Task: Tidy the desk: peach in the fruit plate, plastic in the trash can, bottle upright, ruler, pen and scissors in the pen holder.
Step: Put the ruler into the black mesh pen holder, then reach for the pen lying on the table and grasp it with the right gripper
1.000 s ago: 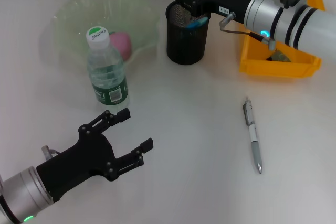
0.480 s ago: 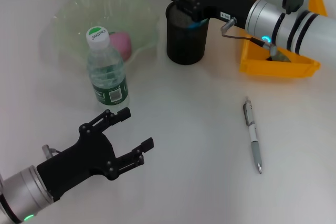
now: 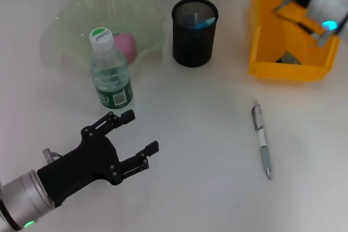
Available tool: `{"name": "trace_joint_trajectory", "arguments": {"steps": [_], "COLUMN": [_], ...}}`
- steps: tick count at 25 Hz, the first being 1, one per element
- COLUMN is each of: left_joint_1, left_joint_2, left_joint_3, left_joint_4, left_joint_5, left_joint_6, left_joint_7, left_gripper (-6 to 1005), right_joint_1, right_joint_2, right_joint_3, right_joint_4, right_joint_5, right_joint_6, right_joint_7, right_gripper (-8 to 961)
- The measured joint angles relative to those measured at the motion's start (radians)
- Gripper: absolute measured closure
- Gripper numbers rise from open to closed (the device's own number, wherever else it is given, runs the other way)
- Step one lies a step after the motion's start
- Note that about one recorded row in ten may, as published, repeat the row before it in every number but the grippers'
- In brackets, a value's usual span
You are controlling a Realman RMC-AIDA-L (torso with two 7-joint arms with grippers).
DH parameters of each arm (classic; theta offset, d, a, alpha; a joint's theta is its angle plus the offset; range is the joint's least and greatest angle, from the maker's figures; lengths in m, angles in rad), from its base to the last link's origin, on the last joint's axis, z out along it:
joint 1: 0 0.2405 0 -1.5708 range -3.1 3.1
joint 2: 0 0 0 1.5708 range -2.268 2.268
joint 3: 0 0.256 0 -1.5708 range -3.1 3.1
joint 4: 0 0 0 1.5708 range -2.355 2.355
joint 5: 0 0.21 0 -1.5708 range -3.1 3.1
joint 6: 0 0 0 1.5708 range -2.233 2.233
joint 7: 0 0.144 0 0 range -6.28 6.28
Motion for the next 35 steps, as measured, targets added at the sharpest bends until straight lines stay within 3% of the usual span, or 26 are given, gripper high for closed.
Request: {"name": "trace_joint_trajectory", "arguments": {"steps": [4,7,12,16,18,23,30,35], "left_joint_1": [0.005,0.009,0.009,-0.002,-0.005,-0.01,-0.014,-0.019], "left_joint_2": [0.003,0.004,0.003,0.001,0.001,0.002,0.004,0.004], "left_joint_3": [-0.003,-0.004,0.003,0.005,0.005,0.007,0.008,0.008], "left_joint_4": [0.003,0.011,0.023,0.025,0.025,0.038,0.05,0.052], "left_joint_5": [0.0,0.0,0.0,0.008,0.014,0.041,0.063,0.074], "left_joint_6": [0.002,0.003,0.008,0.01,0.009,0.011,0.0,-0.002], "left_joint_7": [0.007,0.009,0.002,-0.003,-0.009,-0.045,-0.051,-0.051], "left_gripper": [188,188,188,188,188,188,188,188], "right_joint_1": [-0.163,-0.213,-0.193,-0.115,-0.107,-0.145,-0.182,-0.134], "right_joint_2": [-0.021,-0.029,-0.014,-0.009,-0.001,0.006,0.006,0.005], "right_joint_3": [0.0,0.052,0.137,0.128,0.101,0.016,-0.107,-0.164], "right_joint_4": [-0.406,-0.716,-1.169,-1.38,-1.408,-1.315,-1.153,-0.985], "right_joint_5": [-0.179,-0.52,-1.076,-1.369,-1.455,-1.528,-1.493,-1.501], "right_joint_6": [-0.03,-0.137,-0.497,-0.79,-0.854,-0.824,-0.665,-0.544], "right_joint_7": [0.455,0.861,1.407,1.708,1.776,1.843,1.866,1.868], "right_gripper": [278,227,142,113,115,117,118,120]}}
